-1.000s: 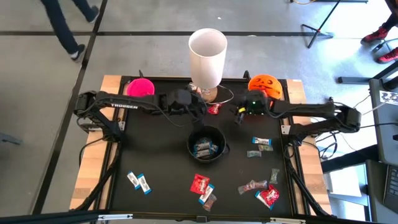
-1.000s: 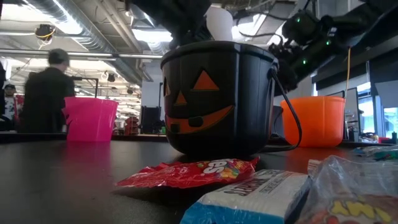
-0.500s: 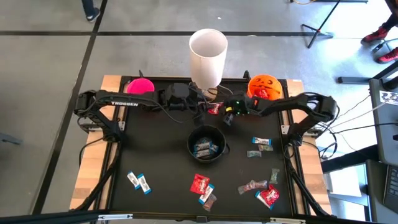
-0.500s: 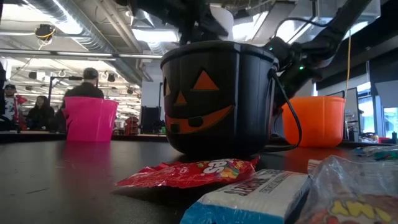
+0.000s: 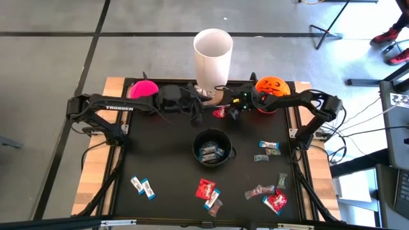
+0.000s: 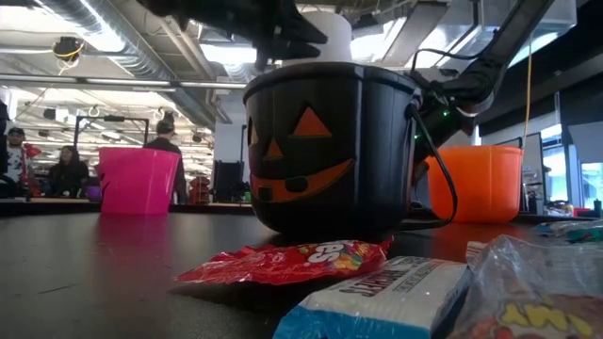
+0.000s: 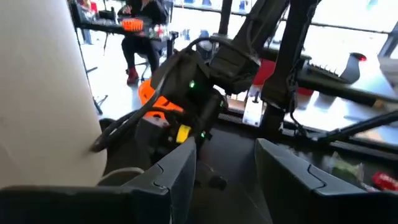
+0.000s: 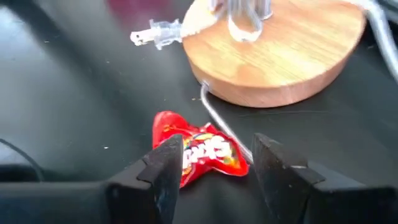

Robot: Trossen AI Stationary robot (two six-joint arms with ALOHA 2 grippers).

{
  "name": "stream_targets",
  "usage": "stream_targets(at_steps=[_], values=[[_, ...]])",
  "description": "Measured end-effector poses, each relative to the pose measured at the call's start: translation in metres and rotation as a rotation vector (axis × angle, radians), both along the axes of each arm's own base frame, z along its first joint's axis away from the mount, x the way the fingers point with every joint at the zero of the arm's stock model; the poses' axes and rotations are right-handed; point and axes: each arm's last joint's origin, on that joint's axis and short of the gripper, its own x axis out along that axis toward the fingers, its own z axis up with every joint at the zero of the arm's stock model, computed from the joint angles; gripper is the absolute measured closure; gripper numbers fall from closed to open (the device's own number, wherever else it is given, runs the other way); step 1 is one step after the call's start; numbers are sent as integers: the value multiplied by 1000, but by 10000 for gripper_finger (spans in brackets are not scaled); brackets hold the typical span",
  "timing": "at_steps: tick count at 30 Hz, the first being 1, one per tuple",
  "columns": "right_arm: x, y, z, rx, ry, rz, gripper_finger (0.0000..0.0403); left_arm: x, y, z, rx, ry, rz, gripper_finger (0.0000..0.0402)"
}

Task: Sort candy
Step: Put the red candy pack into the orange bucket

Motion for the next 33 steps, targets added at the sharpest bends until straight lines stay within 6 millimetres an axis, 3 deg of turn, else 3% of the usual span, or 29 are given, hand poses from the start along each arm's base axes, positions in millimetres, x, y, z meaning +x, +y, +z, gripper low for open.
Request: stream_targets(at_steps=[7,13,17,25,33], values=[[2,-3,-16,67,14,7,212,-6,-1,-20,-47,-57,5,246],[3,-3,-24,92,27,-5,220,-6,-4,-24,-71,-52,-3,246],[3,-3,-24,92,27,-5,260,-6,-6,-24,-70,-51,-11,246],[3,-4,-23,81,19,2,393,-6,-7,-24,-71,-51,-12,246],[4,-3,-22,116,-6,-4,396,-5,-10,-25,-71,-43,-14,246]])
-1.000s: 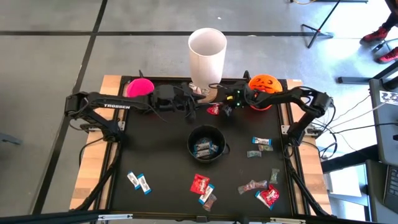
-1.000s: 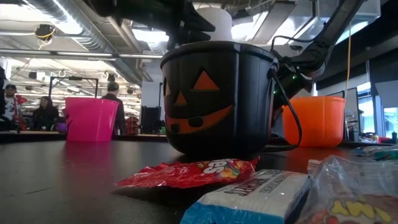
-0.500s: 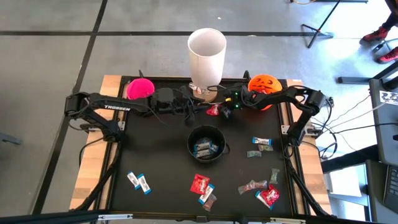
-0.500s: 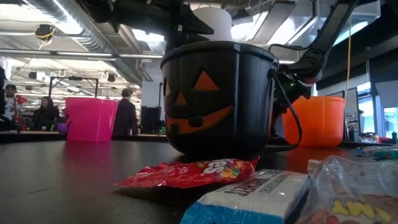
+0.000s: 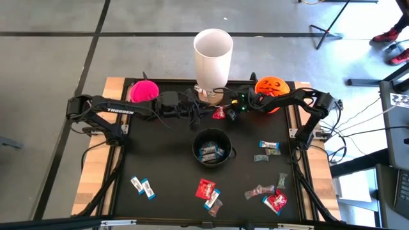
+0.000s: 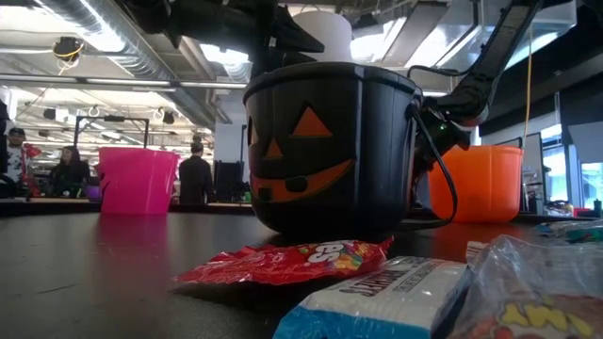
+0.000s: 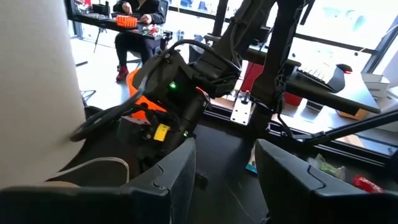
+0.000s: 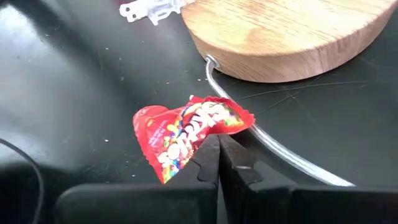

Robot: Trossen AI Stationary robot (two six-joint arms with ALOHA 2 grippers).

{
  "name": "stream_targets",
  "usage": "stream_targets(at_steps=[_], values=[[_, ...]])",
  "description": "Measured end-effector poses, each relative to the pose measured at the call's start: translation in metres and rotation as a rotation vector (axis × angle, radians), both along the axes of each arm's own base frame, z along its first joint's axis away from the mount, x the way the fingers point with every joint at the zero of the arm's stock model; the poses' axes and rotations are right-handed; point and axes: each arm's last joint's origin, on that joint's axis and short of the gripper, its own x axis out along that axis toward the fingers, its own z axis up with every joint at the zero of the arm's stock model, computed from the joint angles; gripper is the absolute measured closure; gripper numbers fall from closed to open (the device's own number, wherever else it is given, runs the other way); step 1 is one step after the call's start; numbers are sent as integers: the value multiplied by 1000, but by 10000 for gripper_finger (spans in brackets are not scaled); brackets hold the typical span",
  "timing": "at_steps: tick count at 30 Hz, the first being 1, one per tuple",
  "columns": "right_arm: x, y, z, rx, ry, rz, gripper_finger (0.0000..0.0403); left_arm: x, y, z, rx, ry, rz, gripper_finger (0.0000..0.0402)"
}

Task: Sort candy
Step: Put the red candy pack into the orange bucket

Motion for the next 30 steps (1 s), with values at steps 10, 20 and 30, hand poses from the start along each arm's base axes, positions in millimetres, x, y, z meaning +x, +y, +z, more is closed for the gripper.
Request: stream_targets(at_steps=[10,20,30], values=[[0,5,-2,60,18,18,281,0,-2,-1,-1,8,-4,246],[14,30,-2,71,8,97,202,0,-2,-1,-1,8,-4,246],[18,31,-15,17,62,1,262,0,-2,-1,-6,8,-3,246]])
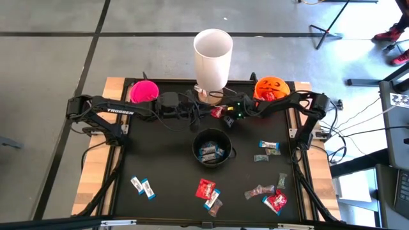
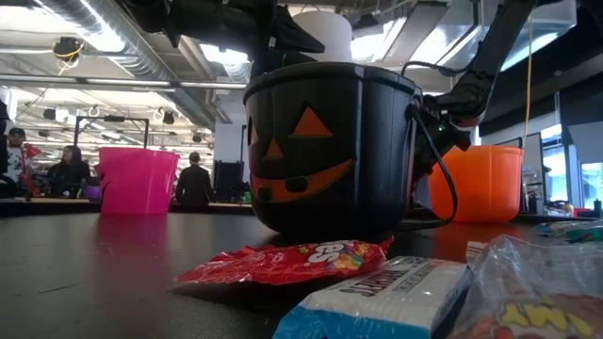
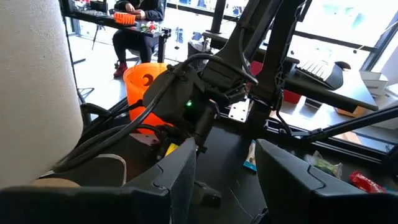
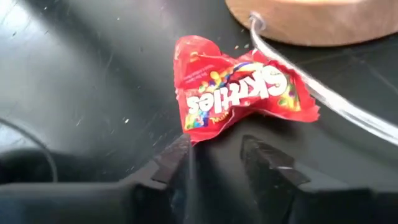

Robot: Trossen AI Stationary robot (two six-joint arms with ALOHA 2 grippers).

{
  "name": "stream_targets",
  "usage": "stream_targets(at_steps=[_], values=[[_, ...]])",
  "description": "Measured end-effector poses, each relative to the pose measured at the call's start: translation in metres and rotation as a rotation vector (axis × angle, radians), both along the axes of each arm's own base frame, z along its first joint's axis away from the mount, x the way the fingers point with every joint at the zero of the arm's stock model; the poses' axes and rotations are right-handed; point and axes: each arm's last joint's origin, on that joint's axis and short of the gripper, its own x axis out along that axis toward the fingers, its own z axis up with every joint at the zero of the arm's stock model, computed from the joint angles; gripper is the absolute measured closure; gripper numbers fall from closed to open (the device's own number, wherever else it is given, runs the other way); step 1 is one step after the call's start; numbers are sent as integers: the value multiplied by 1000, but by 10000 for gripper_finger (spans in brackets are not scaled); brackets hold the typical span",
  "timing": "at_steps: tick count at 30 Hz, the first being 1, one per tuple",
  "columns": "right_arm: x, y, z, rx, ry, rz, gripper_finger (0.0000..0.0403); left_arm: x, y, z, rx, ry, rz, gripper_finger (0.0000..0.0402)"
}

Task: Sort candy
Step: Put the red candy pack into the orange bucket

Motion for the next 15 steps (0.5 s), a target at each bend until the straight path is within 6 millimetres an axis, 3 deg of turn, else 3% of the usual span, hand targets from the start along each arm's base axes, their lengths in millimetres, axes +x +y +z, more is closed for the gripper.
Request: stream_targets(at_steps=[8,15], values=[[3,-2,-4,-44,-17,4,391,1,-4,0,-2,-1,-10,246],[3,-2,-1,-58,-26,21,400,1,-6,0,-3,4,-17,246]])
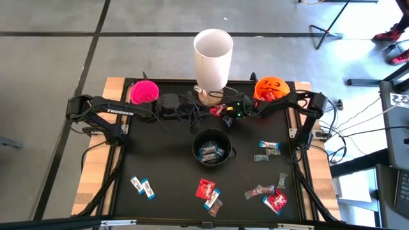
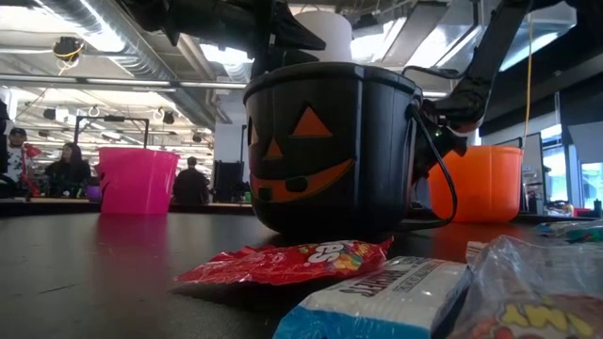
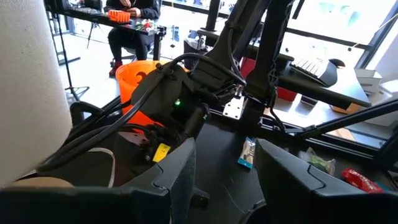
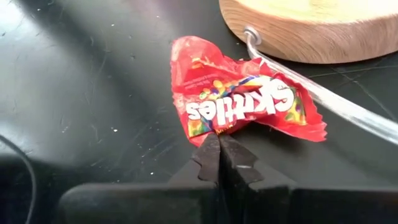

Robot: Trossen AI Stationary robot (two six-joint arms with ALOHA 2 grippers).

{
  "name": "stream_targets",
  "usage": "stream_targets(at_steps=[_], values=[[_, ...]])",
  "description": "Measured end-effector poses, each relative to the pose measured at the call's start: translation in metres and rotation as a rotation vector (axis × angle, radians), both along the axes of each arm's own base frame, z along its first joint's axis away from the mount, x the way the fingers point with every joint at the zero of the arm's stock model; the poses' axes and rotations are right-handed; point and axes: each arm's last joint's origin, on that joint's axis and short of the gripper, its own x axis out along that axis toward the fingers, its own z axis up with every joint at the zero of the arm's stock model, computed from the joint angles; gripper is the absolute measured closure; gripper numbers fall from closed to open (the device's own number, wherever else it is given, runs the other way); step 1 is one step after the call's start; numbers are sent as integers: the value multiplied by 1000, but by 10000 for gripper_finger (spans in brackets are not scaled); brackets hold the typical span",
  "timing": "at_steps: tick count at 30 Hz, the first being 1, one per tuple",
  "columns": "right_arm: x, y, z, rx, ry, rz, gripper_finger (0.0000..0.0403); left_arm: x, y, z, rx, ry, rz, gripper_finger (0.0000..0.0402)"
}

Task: Sort candy
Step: Put the red candy pack into the orange bucket

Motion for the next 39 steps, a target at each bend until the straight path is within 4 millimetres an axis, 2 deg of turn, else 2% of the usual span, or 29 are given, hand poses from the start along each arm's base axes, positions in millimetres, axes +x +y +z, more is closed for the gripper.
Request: stream_targets(at_steps=[8,19,22,25,28,35,39], values=[[-5,2,25,-48,-25,15,402,0,0,-1,-1,7,1,246],[-24,9,74,-161,-42,-9,403,0,0,-2,-2,17,5,246],[-27,11,80,-159,-46,-6,403,0,0,-2,-2,17,6,246],[-27,10,77,-155,-39,-3,394,0,0,-2,0,17,18,246],[-23,8,69,-158,-20,-12,367,0,1,-2,1,17,22,246],[-6,0,35,-141,-19,-32,246,0,-1,-2,-17,13,21,246],[5,-6,24,-113,6,-34,191,0,-3,-2,-17,14,14,246]])
